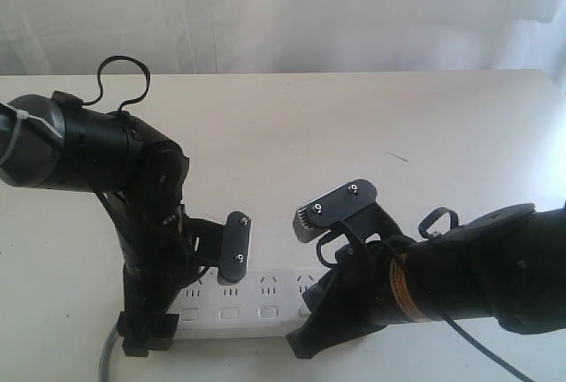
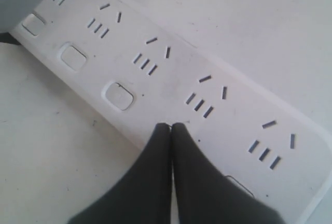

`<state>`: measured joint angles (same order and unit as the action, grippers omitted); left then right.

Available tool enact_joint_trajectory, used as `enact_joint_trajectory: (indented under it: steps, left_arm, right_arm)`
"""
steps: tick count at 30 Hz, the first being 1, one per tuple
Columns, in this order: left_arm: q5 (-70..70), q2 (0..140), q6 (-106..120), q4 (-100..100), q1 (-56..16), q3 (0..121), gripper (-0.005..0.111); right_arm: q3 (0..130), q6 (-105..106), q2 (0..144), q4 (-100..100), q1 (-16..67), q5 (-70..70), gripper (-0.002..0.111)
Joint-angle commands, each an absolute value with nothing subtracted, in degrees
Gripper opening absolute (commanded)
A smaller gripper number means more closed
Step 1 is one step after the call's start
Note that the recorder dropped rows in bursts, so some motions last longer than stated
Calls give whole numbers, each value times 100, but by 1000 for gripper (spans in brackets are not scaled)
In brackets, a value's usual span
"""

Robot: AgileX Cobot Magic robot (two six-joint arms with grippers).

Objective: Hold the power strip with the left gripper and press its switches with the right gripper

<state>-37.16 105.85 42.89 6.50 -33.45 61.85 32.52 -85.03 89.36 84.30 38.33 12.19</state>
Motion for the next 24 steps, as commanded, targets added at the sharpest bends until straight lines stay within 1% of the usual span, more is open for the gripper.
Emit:
enact_joint_trajectory:
  steps: [1,11,24]
  left_arm:
    - [-3905,10755,4222,437,-3386,6077,0]
    - [-3920,10755,4222,437,-3386,6077,0]
    - [-3946,10755,4222,437,-3386,6077,0]
  right_arm:
    - [3310,-8522,9068,8297,3826,1184,0]
    - [3336,-8510,9451,8297,3826,1309,0]
    - [3336,-8510,9486,8319,3826,1279,0]
